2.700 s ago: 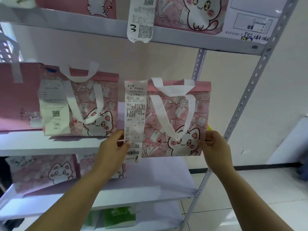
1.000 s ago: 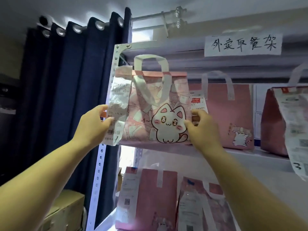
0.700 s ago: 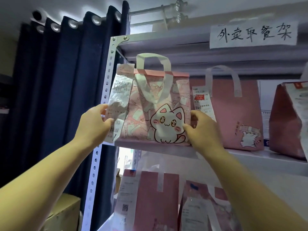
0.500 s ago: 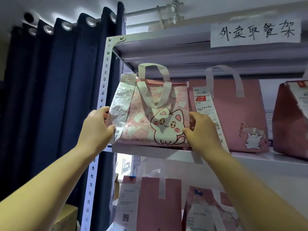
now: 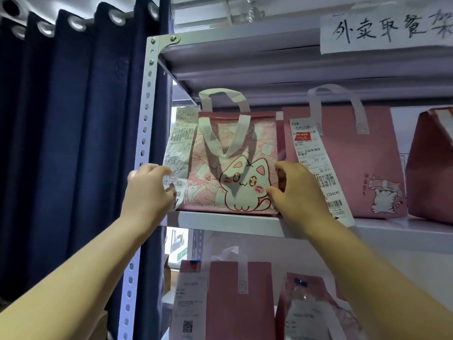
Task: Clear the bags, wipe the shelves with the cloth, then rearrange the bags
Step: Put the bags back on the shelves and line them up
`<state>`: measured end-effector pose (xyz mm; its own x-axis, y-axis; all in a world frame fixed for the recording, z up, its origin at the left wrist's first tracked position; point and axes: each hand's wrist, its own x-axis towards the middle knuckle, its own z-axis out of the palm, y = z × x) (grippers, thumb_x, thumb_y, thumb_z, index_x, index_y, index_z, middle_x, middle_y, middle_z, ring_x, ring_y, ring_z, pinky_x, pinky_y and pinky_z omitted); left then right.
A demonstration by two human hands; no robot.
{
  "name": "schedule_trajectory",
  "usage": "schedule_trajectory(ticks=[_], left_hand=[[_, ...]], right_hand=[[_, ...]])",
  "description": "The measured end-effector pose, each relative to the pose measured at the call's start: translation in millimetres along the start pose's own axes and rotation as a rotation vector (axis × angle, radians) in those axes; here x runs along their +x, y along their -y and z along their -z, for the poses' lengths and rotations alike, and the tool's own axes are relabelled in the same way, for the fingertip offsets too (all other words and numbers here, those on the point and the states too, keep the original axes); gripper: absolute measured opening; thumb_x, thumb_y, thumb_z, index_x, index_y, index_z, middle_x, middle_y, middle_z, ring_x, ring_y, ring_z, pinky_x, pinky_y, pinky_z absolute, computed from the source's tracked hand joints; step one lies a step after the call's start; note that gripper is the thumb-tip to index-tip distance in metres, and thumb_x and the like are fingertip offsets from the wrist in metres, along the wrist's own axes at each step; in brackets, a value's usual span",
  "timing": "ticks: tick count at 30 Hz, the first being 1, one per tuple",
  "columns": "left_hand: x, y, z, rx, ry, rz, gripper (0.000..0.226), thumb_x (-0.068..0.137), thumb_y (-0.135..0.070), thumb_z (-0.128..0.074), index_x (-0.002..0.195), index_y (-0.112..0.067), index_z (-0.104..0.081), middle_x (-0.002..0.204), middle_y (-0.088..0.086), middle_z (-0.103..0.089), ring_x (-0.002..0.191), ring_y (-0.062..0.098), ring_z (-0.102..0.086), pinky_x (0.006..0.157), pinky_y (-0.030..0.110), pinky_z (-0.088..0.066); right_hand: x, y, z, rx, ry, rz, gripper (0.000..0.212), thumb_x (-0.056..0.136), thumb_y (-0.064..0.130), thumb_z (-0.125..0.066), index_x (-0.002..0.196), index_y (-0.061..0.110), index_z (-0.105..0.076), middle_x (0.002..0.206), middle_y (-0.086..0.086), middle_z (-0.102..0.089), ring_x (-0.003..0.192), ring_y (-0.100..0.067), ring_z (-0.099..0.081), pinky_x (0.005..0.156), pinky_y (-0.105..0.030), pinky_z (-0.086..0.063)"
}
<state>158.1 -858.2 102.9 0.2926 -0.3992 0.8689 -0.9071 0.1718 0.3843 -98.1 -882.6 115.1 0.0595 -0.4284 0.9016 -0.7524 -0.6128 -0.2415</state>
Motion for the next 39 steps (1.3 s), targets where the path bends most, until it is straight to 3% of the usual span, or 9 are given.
schedule_trajectory(ticks=[2, 6, 10, 14, 17, 23, 28, 32, 39], left_hand=[[-2.5, -1.6, 1.6, -0.038, -0.048, -0.013, 0.034, 0.082, -0.011, -0.065, 0.115, -0.012, -0.062, 0.121, 0.005, -0.051, 0.12, 0.03, -0.034, 0.082, 0.027, -0.03], [-6.3, -15.7, 7.4, -0.119, -0.094, -0.135, 0.024, 0.082, -0.014, -0.067, 0.105, -0.016, -0.065, 0.109, 0.002, -0.05, 0.113, 0.028, -0.042, 0.086, 0.02, -0.022], [-14.8, -46.0, 7.9, -0.261, -0.076, -0.31, 0.021, 0.079, -0.015, -0.07, 0.1, -0.014, -0.065, 0.099, -0.001, -0.055, 0.091, 0.017, -0.053, 0.073, 0.021, -0.041], [-29.7, -83.1, 4.2, -0.378, -0.007, -0.498, 0.02, 0.078, -0.012, -0.072, 0.098, -0.01, -0.066, 0.089, -0.001, -0.062, 0.073, 0.006, -0.056, 0.061, 0.009, -0.038], [-38.3, -108.7, -5.3, -0.405, 0.034, -0.6, 0.022, 0.078, -0.01, -0.073, 0.099, -0.007, -0.067, 0.09, 0.004, -0.069, 0.072, 0.014, -0.06, 0.063, 0.017, -0.044], [-48.4, -149.8, -34.1, -0.4, 0.094, -0.586, 0.036, 0.085, -0.02, -0.064, 0.12, -0.015, -0.059, 0.105, 0.003, -0.067, 0.086, 0.016, -0.059, 0.069, 0.024, -0.045], [-55.8, -173.8, -52.5, -0.283, 0.182, -0.487, 0.045, 0.089, -0.035, -0.054, 0.131, -0.02, -0.045, 0.116, 0.005, -0.064, 0.101, 0.025, -0.06, 0.083, 0.042, -0.051], [-60.3, -184.6, -63.3, -0.198, 0.16, -0.415, 0.041, 0.09, -0.027, -0.047, 0.13, -0.019, -0.041, 0.097, 0.008, -0.065, 0.085, 0.029, -0.06, 0.073, 0.044, -0.052], [-60.8, -195.2, -78.0, -0.03, 0.194, -0.286, 0.036, 0.091, -0.018, -0.041, 0.126, -0.014, -0.035, 0.086, 0.014, -0.062, 0.073, 0.035, -0.055, 0.062, 0.041, -0.045]], right_hand=[[-1.9, -0.4, 1.8, 0.009, -0.025, 0.002, 0.048, 0.083, 0.022, -0.069, 0.127, 0.015, -0.053, 0.121, -0.004, -0.056, 0.109, -0.021, -0.054, 0.094, -0.039, -0.048], [-9.0, -0.1, 14.4, 0.031, -0.173, 0.096, 0.025, 0.083, 0.023, -0.07, 0.104, 0.014, -0.062, 0.098, 0.0, -0.062, 0.086, -0.017, -0.058, 0.075, -0.035, -0.054], [-17.7, -4.7, 38.0, 0.034, -0.324, 0.175, 0.009, 0.084, 0.016, -0.068, 0.089, 0.011, -0.063, 0.082, 0.003, -0.061, 0.07, -0.016, -0.059, 0.061, -0.026, -0.051], [-22.9, -19.8, 66.7, -0.032, -0.443, 0.159, 0.006, 0.084, 0.014, -0.067, 0.081, 0.015, -0.062, 0.074, 0.006, -0.06, 0.06, -0.007, -0.055, 0.055, -0.011, -0.039], [-25.1, -43.7, 86.4, -0.07, -0.461, 0.047, 0.006, 0.084, 0.018, -0.066, 0.083, 0.015, -0.062, 0.075, 0.004, -0.062, 0.064, -0.011, -0.058, 0.06, -0.022, -0.047], [-23.3, -105.0, 116.2, -0.167, -0.212, -0.313, 0.047, 0.082, 0.036, -0.067, 0.122, 0.015, -0.053, 0.108, -0.002, -0.059, 0.097, -0.02, -0.056, 0.083, -0.034, -0.046], [-16.1, -133.1, 124.5, -0.155, 0.022, -0.443, 0.059, 0.081, 0.035, -0.066, 0.129, 0.013, -0.043, 0.126, -0.011, -0.051, 0.111, -0.03, -0.053, 0.087, -0.037, -0.043], [-8.1, -142.1, 123.6, -0.062, 0.145, -0.476, 0.053, 0.081, 0.029, -0.066, 0.125, 0.013, -0.042, 0.125, -0.014, -0.051, 0.109, -0.032, -0.054, 0.095, -0.044, -0.046], [1.6, -153.2, 122.4, -0.044, 0.21, -0.545, 0.037, 0.087, 0.018, -0.057, 0.116, 0.006, -0.037, 0.117, -0.02, -0.052, 0.101, -0.033, -0.056, 0.08, -0.035, -0.045]])
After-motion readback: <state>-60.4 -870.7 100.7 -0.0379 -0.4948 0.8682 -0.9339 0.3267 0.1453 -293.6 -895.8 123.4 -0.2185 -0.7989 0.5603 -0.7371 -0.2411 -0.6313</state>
